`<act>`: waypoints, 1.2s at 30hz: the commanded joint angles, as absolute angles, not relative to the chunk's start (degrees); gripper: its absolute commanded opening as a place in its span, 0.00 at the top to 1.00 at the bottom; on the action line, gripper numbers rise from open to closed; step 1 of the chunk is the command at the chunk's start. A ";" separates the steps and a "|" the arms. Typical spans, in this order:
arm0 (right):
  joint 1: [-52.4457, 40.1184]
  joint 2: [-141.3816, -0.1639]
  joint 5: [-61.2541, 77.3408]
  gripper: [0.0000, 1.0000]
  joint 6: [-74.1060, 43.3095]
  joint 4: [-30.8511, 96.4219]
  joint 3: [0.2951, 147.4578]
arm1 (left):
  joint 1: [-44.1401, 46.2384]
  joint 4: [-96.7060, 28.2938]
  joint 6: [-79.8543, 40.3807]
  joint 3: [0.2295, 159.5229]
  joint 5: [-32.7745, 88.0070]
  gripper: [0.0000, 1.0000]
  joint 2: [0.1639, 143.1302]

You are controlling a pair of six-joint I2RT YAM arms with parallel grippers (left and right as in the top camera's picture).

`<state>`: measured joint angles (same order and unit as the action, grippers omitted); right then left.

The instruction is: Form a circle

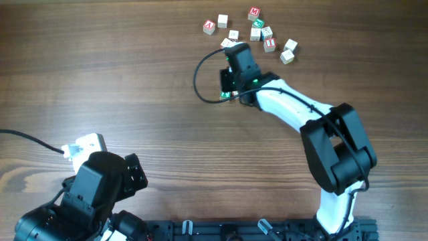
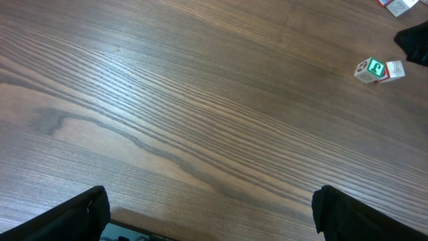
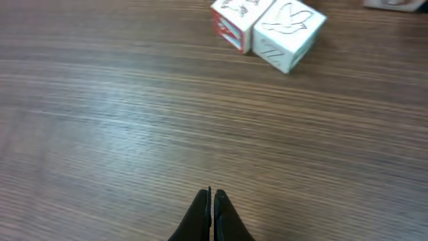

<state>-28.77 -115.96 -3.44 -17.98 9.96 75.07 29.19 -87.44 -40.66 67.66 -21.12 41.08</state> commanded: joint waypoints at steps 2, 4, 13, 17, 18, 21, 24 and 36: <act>-29.12 -115.42 -0.49 0.95 -18.65 10.94 76.27 | 29.12 -87.50 -41.41 67.44 -21.06 0.00 41.19; -29.10 -115.68 -0.32 0.95 -18.98 11.92 76.27 | 29.12 -87.50 -41.41 67.44 -21.06 0.00 41.19; -29.10 -115.72 -0.34 0.95 -19.75 15.31 76.27 | 29.12 -87.50 -41.41 67.44 -21.06 0.00 41.19; -29.10 -115.72 -0.34 0.95 -20.16 16.60 76.27 | 29.12 -87.50 -41.41 67.44 -21.06 0.00 41.19; -29.10 -115.72 -0.36 0.95 -20.16 16.80 76.27 | 29.12 -87.50 -41.41 67.44 -21.06 0.00 41.19; -29.10 -115.72 -0.34 0.95 -20.21 16.91 76.27 | 29.12 -87.50 -41.41 67.44 -21.06 0.00 41.19; -29.10 -115.72 -1.15 0.95 -21.15 17.26 76.27 | 29.12 -87.50 -41.41 67.44 -21.06 0.00 41.19; -29.10 -115.72 -1.21 0.95 -21.10 17.54 76.27 | 29.12 -87.50 -41.41 67.44 -21.06 0.00 41.19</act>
